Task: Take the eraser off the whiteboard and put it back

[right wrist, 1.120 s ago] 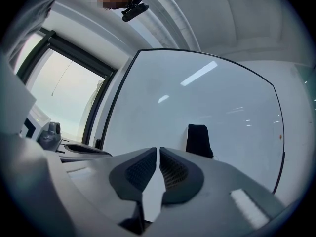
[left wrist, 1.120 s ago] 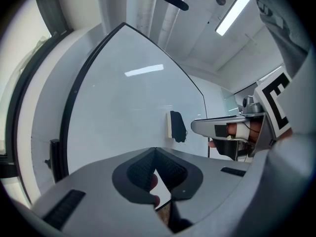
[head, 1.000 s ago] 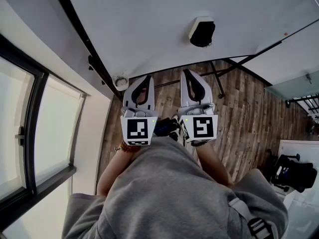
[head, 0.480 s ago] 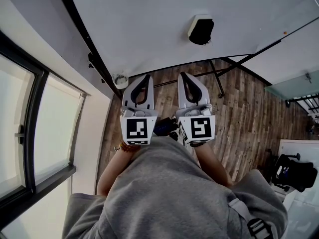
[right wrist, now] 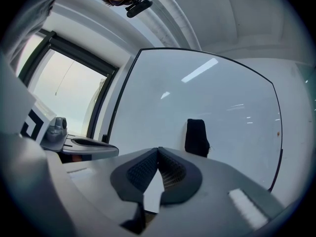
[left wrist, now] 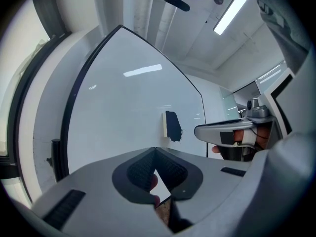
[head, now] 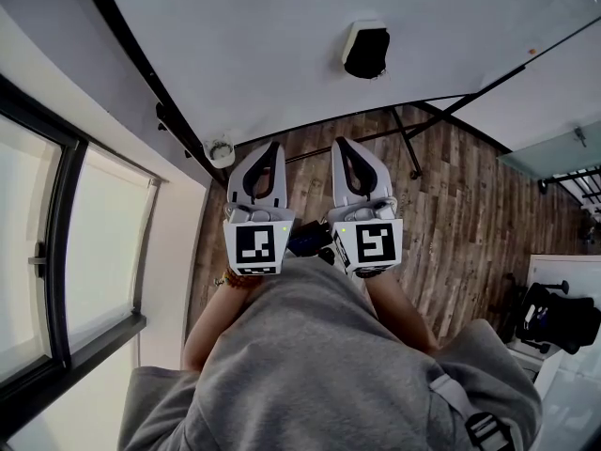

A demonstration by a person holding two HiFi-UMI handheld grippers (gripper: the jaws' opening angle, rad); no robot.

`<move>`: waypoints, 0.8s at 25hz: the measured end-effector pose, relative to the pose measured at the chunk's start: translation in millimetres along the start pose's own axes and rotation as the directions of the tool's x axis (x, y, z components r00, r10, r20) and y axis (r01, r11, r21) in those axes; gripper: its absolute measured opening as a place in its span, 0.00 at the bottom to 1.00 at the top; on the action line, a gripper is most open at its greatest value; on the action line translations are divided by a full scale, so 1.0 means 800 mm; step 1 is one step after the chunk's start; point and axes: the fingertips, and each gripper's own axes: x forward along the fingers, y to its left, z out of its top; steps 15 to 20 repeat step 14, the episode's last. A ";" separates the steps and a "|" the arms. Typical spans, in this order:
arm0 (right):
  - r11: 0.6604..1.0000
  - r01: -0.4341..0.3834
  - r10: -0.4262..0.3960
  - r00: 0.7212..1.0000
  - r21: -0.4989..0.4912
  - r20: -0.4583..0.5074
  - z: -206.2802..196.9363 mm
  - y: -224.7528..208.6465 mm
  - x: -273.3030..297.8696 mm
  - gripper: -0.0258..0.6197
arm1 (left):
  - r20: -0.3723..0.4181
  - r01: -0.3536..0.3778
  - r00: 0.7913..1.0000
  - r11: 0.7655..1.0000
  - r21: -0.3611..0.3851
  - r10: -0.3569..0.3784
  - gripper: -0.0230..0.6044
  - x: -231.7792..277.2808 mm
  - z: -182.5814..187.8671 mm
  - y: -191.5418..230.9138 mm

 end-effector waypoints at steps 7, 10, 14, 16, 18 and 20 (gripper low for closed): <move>0.999 0.028 -0.027 0.999 0.020 -0.019 -0.012 -0.021 -0.015 0.06 | -0.027 0.027 0.999 1.000 0.008 -0.027 0.05 0.005 -0.009 -0.023; 0.998 0.056 -0.055 0.998 0.037 -0.025 -0.018 -0.041 -0.024 0.06 | -0.043 0.046 0.998 0.999 0.005 -0.046 0.05 0.013 -0.015 -0.041; 0.998 0.061 -0.060 0.997 0.025 -0.051 -0.026 -0.068 -0.033 0.06 | -0.066 0.056 0.996 0.998 0.005 -0.055 0.05 0.023 -0.023 -0.063; 0.998 0.061 -0.060 0.997 0.025 -0.051 -0.026 -0.068 -0.033 0.06 | -0.066 0.056 0.996 0.998 0.005 -0.055 0.05 0.023 -0.023 -0.063; 0.998 0.061 -0.060 0.997 0.025 -0.051 -0.026 -0.068 -0.033 0.06 | -0.066 0.056 0.996 0.998 0.005 -0.055 0.05 0.023 -0.023 -0.063; 0.998 0.061 -0.060 0.997 0.025 -0.051 -0.026 -0.068 -0.033 0.06 | -0.066 0.056 0.996 0.998 0.005 -0.055 0.05 0.023 -0.023 -0.063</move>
